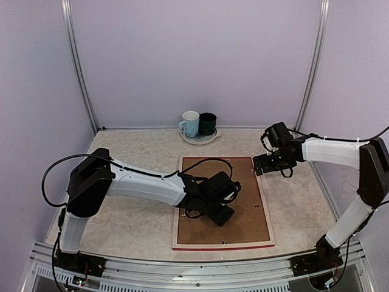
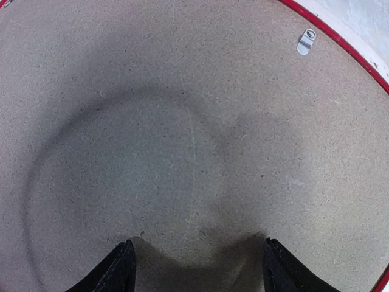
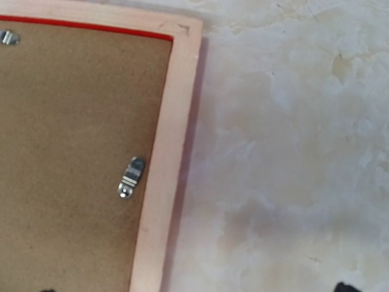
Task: Put the photo into the frame
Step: Press the backboard against the photo.
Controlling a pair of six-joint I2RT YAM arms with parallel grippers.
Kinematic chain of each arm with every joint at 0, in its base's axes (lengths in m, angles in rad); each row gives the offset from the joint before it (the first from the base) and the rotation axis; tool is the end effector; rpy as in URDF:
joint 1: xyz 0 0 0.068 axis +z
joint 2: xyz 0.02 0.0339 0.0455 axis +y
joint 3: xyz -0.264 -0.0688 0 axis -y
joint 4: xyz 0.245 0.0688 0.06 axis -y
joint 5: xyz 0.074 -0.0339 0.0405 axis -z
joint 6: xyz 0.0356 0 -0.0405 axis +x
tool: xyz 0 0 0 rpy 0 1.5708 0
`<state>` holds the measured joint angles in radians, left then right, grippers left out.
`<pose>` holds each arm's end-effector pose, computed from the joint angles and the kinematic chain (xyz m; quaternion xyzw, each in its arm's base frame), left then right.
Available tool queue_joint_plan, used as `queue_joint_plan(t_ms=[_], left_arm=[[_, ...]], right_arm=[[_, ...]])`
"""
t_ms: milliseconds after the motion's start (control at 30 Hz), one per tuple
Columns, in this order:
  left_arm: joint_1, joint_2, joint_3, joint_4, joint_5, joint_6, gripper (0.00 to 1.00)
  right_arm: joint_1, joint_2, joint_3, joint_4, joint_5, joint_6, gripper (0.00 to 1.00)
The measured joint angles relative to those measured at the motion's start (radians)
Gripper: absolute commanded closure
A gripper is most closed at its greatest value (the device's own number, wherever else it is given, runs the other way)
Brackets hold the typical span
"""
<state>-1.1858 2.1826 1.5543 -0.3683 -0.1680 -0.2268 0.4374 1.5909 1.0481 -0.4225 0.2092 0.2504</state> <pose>0.1799 -0.4281 0.1425 0.4198 0.8589 -0.1219 0.2669 0.3003 0.1322 0.2128 -0.0576 0.9481 0.0061 0.3128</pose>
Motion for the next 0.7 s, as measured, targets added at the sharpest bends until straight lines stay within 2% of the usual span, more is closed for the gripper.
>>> queue_joint_plan(t_ms=[367,700], left_arm=[[0.0,-0.016,0.007,-0.011,-0.024,0.008,0.27],[0.048,-0.002,0.096,0.072,-0.057,0.016,0.27]], right_arm=[[0.0,0.071,0.049,0.002,-0.011,0.0,0.01],[0.0,0.239,0.183,0.01,0.023,0.001,0.01]])
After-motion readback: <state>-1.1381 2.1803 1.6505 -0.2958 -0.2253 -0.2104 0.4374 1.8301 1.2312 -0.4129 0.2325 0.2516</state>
